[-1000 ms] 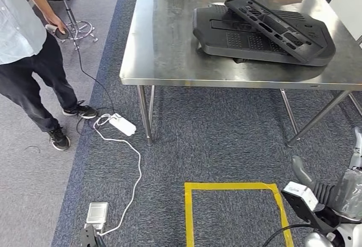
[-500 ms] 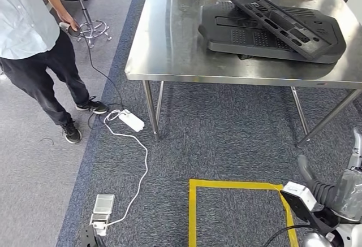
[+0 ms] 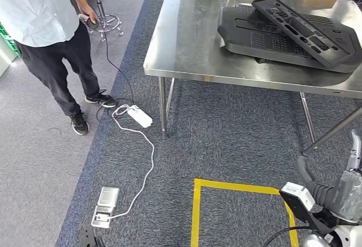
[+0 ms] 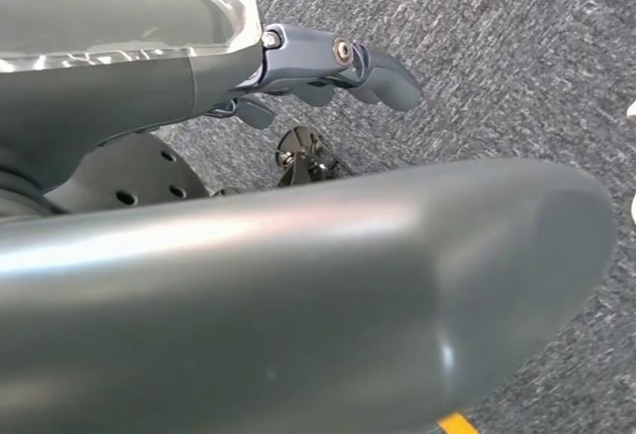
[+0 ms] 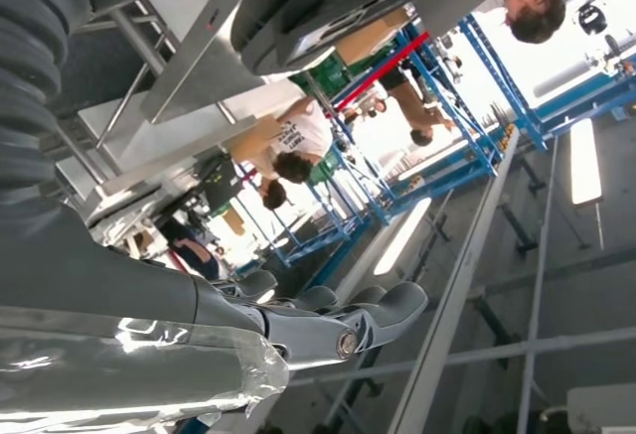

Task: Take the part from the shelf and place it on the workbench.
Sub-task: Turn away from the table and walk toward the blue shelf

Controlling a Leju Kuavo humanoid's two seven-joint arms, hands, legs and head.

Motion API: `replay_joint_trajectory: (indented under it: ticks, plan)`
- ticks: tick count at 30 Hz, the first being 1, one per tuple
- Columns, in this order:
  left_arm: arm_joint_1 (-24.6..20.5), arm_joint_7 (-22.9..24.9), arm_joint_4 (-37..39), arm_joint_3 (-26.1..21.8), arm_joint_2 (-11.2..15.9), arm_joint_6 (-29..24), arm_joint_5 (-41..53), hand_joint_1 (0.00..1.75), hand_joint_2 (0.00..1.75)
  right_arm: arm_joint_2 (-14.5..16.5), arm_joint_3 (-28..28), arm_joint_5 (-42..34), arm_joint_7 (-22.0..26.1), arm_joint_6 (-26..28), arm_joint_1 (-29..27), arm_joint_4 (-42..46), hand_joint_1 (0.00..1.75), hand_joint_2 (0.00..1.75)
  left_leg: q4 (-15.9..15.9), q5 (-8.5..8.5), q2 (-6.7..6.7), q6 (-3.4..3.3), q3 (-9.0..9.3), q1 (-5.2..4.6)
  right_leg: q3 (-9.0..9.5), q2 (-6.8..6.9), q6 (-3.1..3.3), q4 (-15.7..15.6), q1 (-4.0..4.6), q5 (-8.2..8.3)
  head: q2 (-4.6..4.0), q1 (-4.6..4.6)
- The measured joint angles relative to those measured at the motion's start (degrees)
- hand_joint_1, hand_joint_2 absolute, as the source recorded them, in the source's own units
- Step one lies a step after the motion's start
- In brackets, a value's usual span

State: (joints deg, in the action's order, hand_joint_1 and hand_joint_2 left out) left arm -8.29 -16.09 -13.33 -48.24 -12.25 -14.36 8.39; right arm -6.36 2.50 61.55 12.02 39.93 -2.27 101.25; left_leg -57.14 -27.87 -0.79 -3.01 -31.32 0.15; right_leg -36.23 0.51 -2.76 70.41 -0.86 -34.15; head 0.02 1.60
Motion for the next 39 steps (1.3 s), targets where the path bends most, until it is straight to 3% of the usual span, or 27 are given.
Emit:
replay_joint_trajectory:
  ticks: [2, 4, 7, 9, 12, 13, 14, 15, 17, 19, 20, 23, 25, 27, 28, 29, 30, 32, 34, 36, 39]
  plan:
    - [-0.07, 0.01, 0.0, 0.0, -0.03, 0.0, 0.0, 0.0, 0.0, 0.0, 0.01, 0.01, 0.0, -0.01, 0.04, -0.02, 0.0, 1.75, -0.07, 0.13, -0.66, 0.24, -0.02, 0.0, 4.24, -1.4, 0.1, -8.22, -0.2, 3.8, 0.0, 0.01]
    - [-0.17, 0.01, 0.0, 0.0, -0.05, 0.0, 0.0, 0.0, 0.0, -0.01, 0.04, 0.02, 0.0, -0.01, 0.05, -0.03, 0.0, 1.75, -0.25, 0.42, -1.32, 0.79, -0.55, -0.04, 6.57, -2.88, 0.49, -13.47, -0.22, 5.24, 0.0, 0.05]
    - [-0.18, 0.04, 0.0, 0.0, -0.04, 0.0, 0.0, 0.0, 0.0, -0.02, 0.02, 0.03, -0.02, 0.0, 0.08, -0.05, 0.0, 1.75, -0.38, 0.88, -2.08, 1.88, -1.44, 0.11, 6.29, -2.41, 1.32, -14.21, -0.15, 5.3, 0.0, 0.11]
    - [-0.17, 0.05, 0.0, 0.0, -0.02, -0.01, 0.01, 0.0, 0.0, -0.01, -0.01, 0.03, -0.02, 0.0, 0.18, -0.06, 0.0, 1.75, -2.44, -0.84, -1.49, 2.39, -2.45, 0.13, 6.07, -1.5, 2.05, -14.47, -0.3, 5.73, 0.0, 0.25]
    - [-0.18, 0.07, 0.0, 0.0, 0.01, -0.01, 0.0, 0.0, 0.0, 0.0, 0.0, 0.04, -0.02, 0.0, 0.15, -0.13, 0.0, 1.75, -12.68, -6.59, -0.3, 2.8, -6.71, 0.21, 5.48, -0.05, 2.71, -14.44, -0.11, 6.08, 0.0, 0.5]
    - [-0.17, 0.07, 0.0, 0.0, 0.01, 0.0, 0.0, 0.0, 0.0, 0.0, -0.01, 0.04, -0.02, 0.0, 0.12, -0.19, 0.0, 1.75, -15.47, -7.54, -0.21, 2.84, -7.76, 0.23, 5.29, 0.41, 2.79, -14.38, 0.01, 6.14, 0.0, 0.49]
    - [-0.17, 0.07, 0.0, 0.0, 0.01, 0.0, 0.0, 0.0, 0.0, 0.0, -0.01, 0.03, -0.03, 0.0, 0.11, -0.26, 0.0, 1.75, -16.29, -7.4, -0.12, 2.81, -7.85, 0.23, 5.16, 0.86, 2.83, -14.3, 0.1, 6.17, 0.0, 0.49]
    - [-0.17, 0.07, 0.0, 0.0, 0.01, 0.0, 0.0, 0.0, 0.0, 0.0, -0.01, 0.03, -0.03, 0.0, 0.11, -0.32, 0.0, 1.75, -14.87, -6.23, 0.05, 2.71, -6.85, 0.21, 5.1, 1.25, 2.83, -14.22, 0.17, 6.18, 0.0, 0.48]
    - [-0.18, 0.05, 0.0, 0.0, 0.02, 0.0, 0.0, 0.0, 0.0, 0.0, -0.01, 0.02, -0.06, 0.0, 0.17, -0.37, 0.0, 1.75, -7.45, -2.68, 1.22, 2.28, -2.78, 0.09, 5.11, 1.88, 2.71, -14.01, 0.25, 6.13, 0.0, 0.48]
    - [-0.21, 0.04, 0.0, 0.0, 0.02, 0.0, 0.0, 0.0, 0.0, 0.0, 0.0, 0.02, -0.17, 0.0, 0.22, -0.37, 0.0, 1.75, -1.82, -0.94, 2.61, 1.73, -0.17, -0.23, 4.78, 2.3, 2.29, -13.64, 0.49, 6.15, 0.0, 0.44]
    - [-0.19, 0.04, 0.0, 0.0, 0.02, 0.0, 0.0, 0.0, 0.0, 0.0, -0.01, 0.03, -0.22, 0.0, 0.22, -0.38, 0.0, 1.75, -0.91, -0.93, 2.93, 1.48, 0.03, -0.41, 4.55, 2.54, 2.01, -13.51, 0.59, 6.24, 0.0, 0.42]
    - [-0.1, 0.04, 0.0, 0.0, -0.01, 0.0, 0.0, 0.0, 0.0, -0.01, -0.01, 0.03, -0.26, 0.0, 0.32, -0.39, 0.0, 1.75, -0.49, -0.49, 2.15, 0.57, -0.4, -0.32, 4.15, 2.79, 1.17, -13.11, 0.57, 5.91, 0.0, 0.36]
    - [-0.16, 0.04, 0.0, 0.0, -0.04, 0.01, 0.0, 0.0, 0.0, -0.05, 0.04, 0.02, -0.27, 0.0, 0.43, -0.41, 0.0, 1.75, -0.27, -0.07, 1.7, -0.04, -0.51, -0.06, 2.74, 1.5, 0.65, -9.4, 0.39, 3.07, 0.0, 0.29]
    - [-0.18, 0.04, 0.0, 0.0, -0.06, 0.02, 0.0, 0.0, 0.0, -0.1, 0.07, 0.02, -0.29, -0.01, 0.43, -0.55, 0.0, 1.75, -0.3, 0.13, 1.19, -0.33, -0.73, -0.11, -0.32, 0.37, 0.25, -1.69, 0.28, -0.98, 0.0, 0.25]
    - [-0.18, 0.04, 0.0, 0.0, -0.06, 0.02, 0.0, 0.0, 0.0, -0.12, 0.08, 0.02, -0.31, -0.03, 0.41, -0.66, 0.0, 1.75, -0.32, 0.2, 0.9, -0.42, -0.81, -0.17, -1.64, 0.18, 0.14, 1.62, 0.27, -2.14, 0.0, 0.25]
    - [-0.17, 0.04, 0.0, 0.0, -0.06, 0.02, 0.0, 0.0, 0.0, -0.13, 0.08, 0.01, -0.32, -0.05, 0.4, -0.79, 0.0, 1.75, -0.34, 0.26, 0.58, -0.46, -0.85, -0.24, -2.13, 0.11, 0.12, 3.1, 0.28, -2.21, 0.0, 0.25]
    - [-0.16, 0.05, 0.0, 0.0, -0.06, 0.02, 0.0, 0.0, 0.0, -0.13, 0.07, 0.01, -0.33, -0.07, 0.42, -0.89, 0.0, 1.75, -0.35, 0.3, 0.19, -0.46, -0.82, -0.29, -1.45, 0.02, 0.19, 2.11, 0.28, -1.08, 0.0, 0.26]
    - [-0.19, 0.05, 0.0, 0.0, -0.1, 0.02, 0.0, 0.0, 0.0, -0.17, 0.07, 0.0, -0.35, -0.11, 0.58, -0.97, 0.0, 1.75, -0.35, 0.38, -0.6, -0.37, -0.67, -0.32, 2.49, -1.01, 0.7, -5.59, 0.32, 3.01, 0.0, 0.26]
    - [-0.27, 0.05, 0.0, 0.01, -0.19, 0.03, 0.0, 0.0, 0.0, -0.27, 0.09, 0.0, -0.4, -0.14, 0.81, -0.97, 0.0, 1.75, -0.47, 0.56, -1.32, -0.04, -0.93, -0.37, 5.64, -2.6, 1.38, -12.35, 0.42, 5.49, 0.0, 0.3]
    - [-0.33, 0.09, 0.0, 0.01, -0.24, 0.08, 0.0, 0.0, 0.0, -0.39, 0.12, 0.01, -0.5, -0.19, 1.01, -0.98, 0.0, 1.75, -0.54, 0.9, -1.92, 0.54, -1.56, -0.3, 6.11, -2.92, 1.76, -13.93, 0.6, 5.59, 0.0, 0.33]
    - [-0.35, 0.12, 0.0, 0.01, -0.19, 0.1, 0.0, 0.0, 0.0, -0.46, 0.08, 0.1, -0.76, -0.32, 1.39, -0.99, 0.0, 1.75, -1.86, -0.16, -1.75, 1.43, -2.53, -0.33, 6.04, -1.62, 2.45, -14.73, 0.2, 5.94, 0.0, 0.4]
